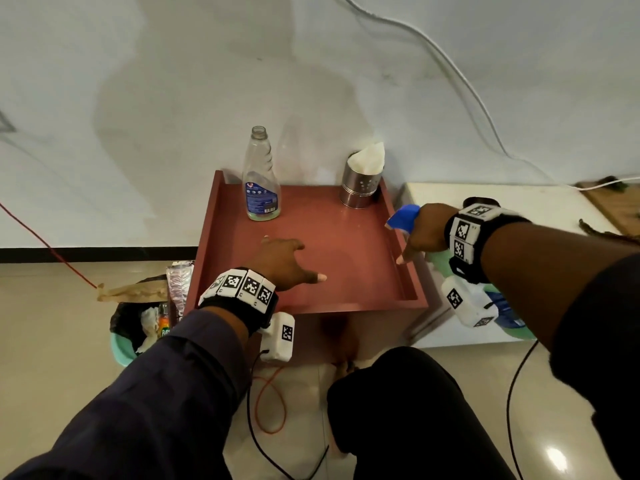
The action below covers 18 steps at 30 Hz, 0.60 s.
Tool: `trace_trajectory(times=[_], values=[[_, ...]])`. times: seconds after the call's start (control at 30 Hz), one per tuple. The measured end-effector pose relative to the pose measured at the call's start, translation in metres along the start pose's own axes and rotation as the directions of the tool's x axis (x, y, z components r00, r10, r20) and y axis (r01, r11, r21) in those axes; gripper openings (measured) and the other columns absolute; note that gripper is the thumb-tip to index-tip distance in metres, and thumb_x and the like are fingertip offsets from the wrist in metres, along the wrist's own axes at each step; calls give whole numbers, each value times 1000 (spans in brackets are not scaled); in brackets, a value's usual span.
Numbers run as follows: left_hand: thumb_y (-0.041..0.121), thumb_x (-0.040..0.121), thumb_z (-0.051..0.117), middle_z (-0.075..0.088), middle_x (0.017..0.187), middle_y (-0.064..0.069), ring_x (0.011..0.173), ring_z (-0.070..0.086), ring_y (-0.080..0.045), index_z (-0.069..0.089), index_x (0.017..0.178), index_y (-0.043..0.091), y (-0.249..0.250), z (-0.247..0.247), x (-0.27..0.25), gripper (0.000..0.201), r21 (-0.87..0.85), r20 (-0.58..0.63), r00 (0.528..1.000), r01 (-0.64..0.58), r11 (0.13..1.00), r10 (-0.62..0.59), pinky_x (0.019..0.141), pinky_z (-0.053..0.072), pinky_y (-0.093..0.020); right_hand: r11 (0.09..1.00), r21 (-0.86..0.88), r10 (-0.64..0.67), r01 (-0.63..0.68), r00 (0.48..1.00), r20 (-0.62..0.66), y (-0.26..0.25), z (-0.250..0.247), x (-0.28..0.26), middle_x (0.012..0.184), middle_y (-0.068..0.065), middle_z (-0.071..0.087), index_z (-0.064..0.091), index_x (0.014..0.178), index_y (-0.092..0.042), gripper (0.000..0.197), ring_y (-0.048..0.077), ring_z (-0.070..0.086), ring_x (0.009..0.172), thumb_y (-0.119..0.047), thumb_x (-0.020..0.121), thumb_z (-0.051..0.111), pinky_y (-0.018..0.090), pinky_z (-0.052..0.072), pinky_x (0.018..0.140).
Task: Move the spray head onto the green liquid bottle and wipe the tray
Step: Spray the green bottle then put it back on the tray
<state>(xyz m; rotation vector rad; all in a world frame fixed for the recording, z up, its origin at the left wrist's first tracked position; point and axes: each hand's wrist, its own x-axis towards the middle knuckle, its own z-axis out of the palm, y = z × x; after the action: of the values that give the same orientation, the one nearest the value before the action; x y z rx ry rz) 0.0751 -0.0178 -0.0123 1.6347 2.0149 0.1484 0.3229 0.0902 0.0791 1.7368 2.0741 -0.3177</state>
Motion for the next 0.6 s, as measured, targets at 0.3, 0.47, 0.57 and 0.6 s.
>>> trace_trajectory(times=[0.3,0.47,0.57,0.6], values=[[70,70,75,45,156,0,144,39,-24,47,147,27,-14,2,-35,92,-40,42,999,-21,999,23,118,33,-40,990,35,-136,136,991,-13,-34,11,-32,111,-3,67,54,139,-35,91,23,66,102,-64,58,85,35,54,96],[67,67,79,58,144,3,131,54,-19,51,143,29,-19,-8,-42,90,-150,28,997,-72,986,77,111,42,-38,947,187,-235,261,960,-150,-73,-20,-41,96,-3,67,67,110,-22,51,21,67,96,-48,71,87,29,51,82],[64,63,84,63,135,4,119,61,-16,50,143,31,-16,-7,-41,93,-261,28,991,-117,958,129,106,47,-38,871,326,-284,367,918,-276,-95,-33,-44,91,-1,70,70,97,-18,41,19,68,86,-41,69,90,31,54,79],[63,62,85,63,135,5,116,62,-15,48,144,32,-15,-7,-41,95,-288,21,989,-135,948,147,104,49,-36,841,354,-310,409,900,-305,-101,-34,-45,91,5,72,71,98,-15,44,24,69,86,-40,67,90,37,58,82]])
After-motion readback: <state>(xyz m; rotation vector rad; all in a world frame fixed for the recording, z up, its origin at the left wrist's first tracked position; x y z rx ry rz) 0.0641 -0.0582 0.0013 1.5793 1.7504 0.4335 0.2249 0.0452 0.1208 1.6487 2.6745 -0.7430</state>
